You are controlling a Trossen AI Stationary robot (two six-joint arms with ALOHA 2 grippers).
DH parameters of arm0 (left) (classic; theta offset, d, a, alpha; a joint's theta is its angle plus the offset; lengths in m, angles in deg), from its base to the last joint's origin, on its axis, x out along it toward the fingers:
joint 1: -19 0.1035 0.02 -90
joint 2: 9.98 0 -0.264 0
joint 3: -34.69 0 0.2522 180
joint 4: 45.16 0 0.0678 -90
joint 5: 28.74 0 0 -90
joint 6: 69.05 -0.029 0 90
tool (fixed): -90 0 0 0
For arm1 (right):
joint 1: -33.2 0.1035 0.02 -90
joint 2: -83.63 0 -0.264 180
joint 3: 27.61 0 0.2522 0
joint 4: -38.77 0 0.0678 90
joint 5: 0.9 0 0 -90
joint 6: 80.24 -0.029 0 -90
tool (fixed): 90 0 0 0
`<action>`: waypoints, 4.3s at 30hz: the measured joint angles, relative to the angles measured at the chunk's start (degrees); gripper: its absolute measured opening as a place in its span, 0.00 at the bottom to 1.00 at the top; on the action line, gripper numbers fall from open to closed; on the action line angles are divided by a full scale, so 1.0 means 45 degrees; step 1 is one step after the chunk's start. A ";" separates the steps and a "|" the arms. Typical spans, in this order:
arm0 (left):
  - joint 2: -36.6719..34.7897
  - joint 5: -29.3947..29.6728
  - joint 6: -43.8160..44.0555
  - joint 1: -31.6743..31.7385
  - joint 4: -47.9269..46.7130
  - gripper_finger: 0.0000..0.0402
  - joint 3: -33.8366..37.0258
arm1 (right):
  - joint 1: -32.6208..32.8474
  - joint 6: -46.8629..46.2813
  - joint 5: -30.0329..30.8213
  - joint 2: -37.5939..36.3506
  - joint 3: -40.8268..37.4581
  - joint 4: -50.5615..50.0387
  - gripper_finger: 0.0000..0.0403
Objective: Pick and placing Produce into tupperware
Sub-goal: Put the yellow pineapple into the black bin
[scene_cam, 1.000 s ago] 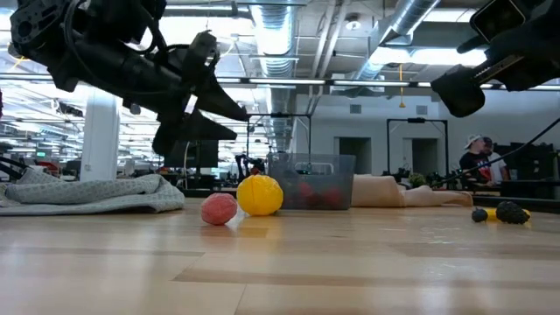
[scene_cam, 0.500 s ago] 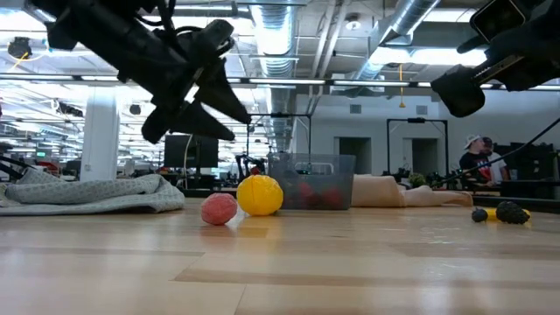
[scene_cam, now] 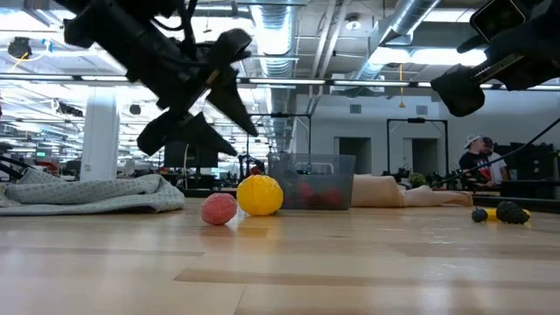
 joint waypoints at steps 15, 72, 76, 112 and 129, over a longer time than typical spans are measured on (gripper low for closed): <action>0.0928 -0.0489 0.1834 -0.0116 -0.3212 0.88 -0.2140 | 0.0001 0.0005 0.0000 0.0000 0.0006 -0.0245 0.94; 0.4469 -0.2468 0.1116 0.1136 -0.4077 0.63 -0.4476 | 0.0001 0.0005 0.0005 0.3889 -0.0006 -0.0594 0.94; 0.4478 -0.2294 0.1143 0.1104 -0.4131 0.56 -0.4473 | 0.0001 0.0005 0.0005 0.4255 -0.0006 -0.0584 0.94; 0.3977 -0.1866 -0.7204 0.2445 -0.4909 0.46 -0.7815 | -0.0002 0.0005 0.0010 0.6008 -0.0006 -0.0560 0.94; 0.3868 -0.3635 -0.8372 0.5369 -0.3994 0.51 -0.7379 | -0.0004 0.0005 0.0010 0.6008 -0.0006 -0.0561 0.94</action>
